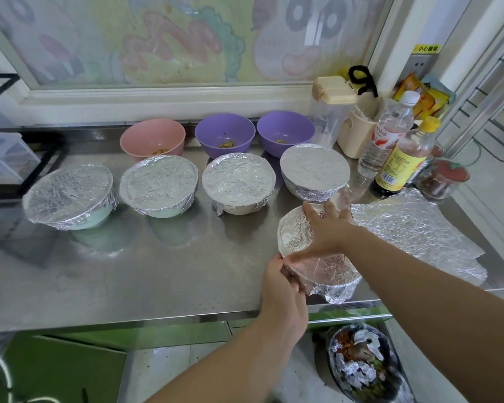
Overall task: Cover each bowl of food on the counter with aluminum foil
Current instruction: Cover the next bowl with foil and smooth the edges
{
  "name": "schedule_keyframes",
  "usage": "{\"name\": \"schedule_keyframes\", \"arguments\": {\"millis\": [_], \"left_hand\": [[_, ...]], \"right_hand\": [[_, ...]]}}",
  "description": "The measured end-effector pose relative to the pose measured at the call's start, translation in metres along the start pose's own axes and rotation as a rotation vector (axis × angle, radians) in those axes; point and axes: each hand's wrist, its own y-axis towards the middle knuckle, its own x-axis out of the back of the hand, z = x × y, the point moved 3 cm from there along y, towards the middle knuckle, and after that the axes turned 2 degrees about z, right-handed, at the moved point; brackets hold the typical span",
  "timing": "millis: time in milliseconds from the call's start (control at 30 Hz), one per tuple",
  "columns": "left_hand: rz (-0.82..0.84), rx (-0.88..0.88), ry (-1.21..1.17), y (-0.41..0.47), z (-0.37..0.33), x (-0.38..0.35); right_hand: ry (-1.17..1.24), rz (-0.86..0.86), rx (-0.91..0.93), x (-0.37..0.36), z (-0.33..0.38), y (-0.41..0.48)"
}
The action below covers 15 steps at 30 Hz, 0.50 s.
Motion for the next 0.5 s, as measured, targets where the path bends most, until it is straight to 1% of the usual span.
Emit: {"name": "schedule_keyframes", "arguments": {"millis": [100,233,367,500], "left_hand": [[0.010,0.029,0.079,0.001,-0.003,0.001],[-0.040,0.071,0.185,-0.002,-0.008,-0.005],[-0.004,0.124,0.153,0.004,-0.011,-0.005],[0.072,0.245,0.135,0.017,-0.015,-0.001]], "right_hand": [[0.008,0.004,0.002,0.000,0.001,-0.001],[0.017,0.012,-0.011,0.003,0.002,-0.006],[0.011,0.015,-0.010,0.003,0.003,-0.006],[0.007,0.024,-0.012,0.004,0.004,-0.009]]}}
